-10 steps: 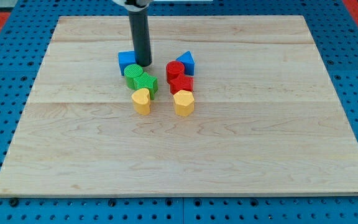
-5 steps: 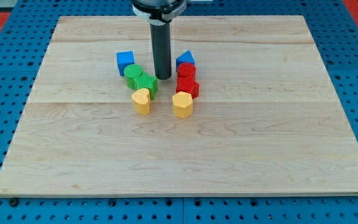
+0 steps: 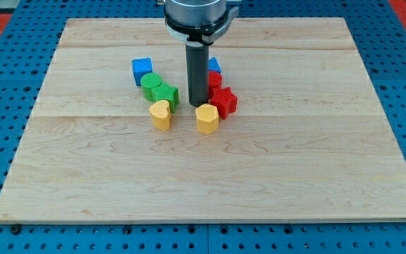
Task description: Adjust the red star in between the red circle and yellow hexagon
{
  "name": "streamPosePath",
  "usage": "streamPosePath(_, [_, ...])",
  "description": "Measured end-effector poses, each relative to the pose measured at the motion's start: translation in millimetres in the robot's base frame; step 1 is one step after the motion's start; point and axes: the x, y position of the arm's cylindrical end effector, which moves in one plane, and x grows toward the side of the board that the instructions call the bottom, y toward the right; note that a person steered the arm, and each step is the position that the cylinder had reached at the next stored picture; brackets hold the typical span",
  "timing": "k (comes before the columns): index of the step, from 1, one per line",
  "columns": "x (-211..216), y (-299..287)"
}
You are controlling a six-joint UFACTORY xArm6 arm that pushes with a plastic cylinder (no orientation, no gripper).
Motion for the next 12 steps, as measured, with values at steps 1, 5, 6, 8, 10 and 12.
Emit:
streamPosePath(1, [18.4, 0.0])
streamPosePath(5, [87.3, -6.1])
streamPosePath(6, [89.3, 16.1])
streamPosePath(8, [99.6, 77.4])
streamPosePath(10, [16.3, 110.0])
streamPosePath(12, [-7.1, 49.8])
